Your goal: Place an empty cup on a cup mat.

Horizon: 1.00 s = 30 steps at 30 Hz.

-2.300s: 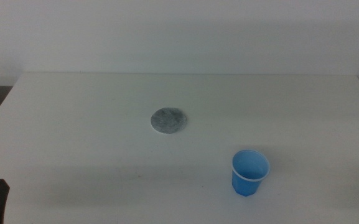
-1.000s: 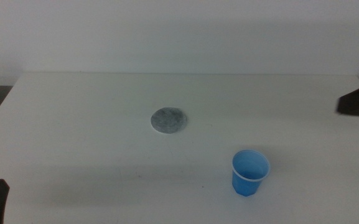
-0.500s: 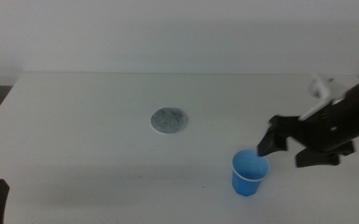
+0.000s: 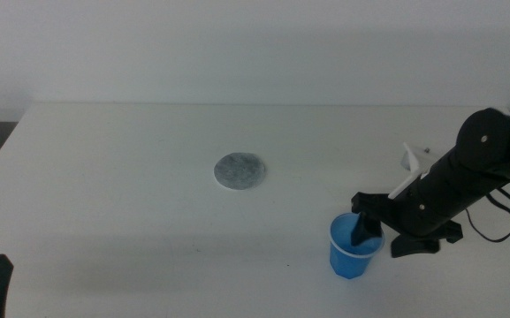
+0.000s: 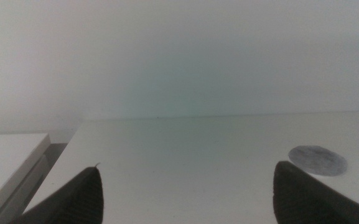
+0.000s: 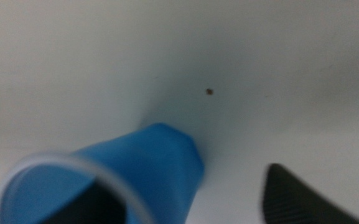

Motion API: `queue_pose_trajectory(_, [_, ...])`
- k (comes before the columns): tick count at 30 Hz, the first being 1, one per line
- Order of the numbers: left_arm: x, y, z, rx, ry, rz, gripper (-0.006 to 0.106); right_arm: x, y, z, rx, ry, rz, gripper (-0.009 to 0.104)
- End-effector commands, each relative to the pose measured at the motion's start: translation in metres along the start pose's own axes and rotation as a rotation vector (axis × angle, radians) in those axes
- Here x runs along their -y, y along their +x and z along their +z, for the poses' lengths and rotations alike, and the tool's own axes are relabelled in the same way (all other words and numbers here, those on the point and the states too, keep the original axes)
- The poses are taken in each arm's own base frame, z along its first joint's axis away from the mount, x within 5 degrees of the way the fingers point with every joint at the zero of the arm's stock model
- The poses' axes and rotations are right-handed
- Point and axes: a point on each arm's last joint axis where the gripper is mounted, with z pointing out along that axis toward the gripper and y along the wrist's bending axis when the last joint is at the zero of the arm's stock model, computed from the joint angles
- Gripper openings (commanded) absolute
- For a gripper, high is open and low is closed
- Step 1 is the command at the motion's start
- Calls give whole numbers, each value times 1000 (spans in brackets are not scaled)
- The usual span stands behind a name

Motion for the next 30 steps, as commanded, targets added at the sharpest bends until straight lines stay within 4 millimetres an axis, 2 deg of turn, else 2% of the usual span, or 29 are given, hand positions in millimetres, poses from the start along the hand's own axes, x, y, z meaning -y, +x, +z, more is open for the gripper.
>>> queue_pose_trajectory(1, [0,-2,0,17,2,-5,94,-1,-3,5,10,3,-2,45])
queue_pose_trajectory(2, [0,-2,0,17,2,-5,94,0,-4,6,13,4,-7,33])
queue_pose_trajectory(4, [0,-2,0,17,2,-5,94,-2,-5,5,25,-6,-17,2])
queue_pose_trajectory(5, [0,-2,0,17,2,-5,94,-3,-6,4,24,-13,-22,-2])
queue_pose_trajectory(10, [0,-2,0,17,2,-5,94,-28,-18,-19,31,-51,-86,-1])
queue_pose_trajectory(14, [0,-2,0,17,2,-5,94,-64,-42,-44,128,-75,-163,-1])
queue_pose_trajectory(18, [0,-2,0,17,2,-5,94,-99,-68,-53,174,-79,-227,-2])
queue_pose_trajectory(23, [0,-2,0,17,2,-5,94,-143,-97,-46,201,-111,-310,-2])
queue_pose_trajectory(27, [0,-2,0,17,2,-5,94,-165,-115,-20,193,-106,-335,-2])
queue_pose_trajectory(30, [0,-2,0,17,2,-5,94,-173,-124,-2,186,-83,-338,-2])
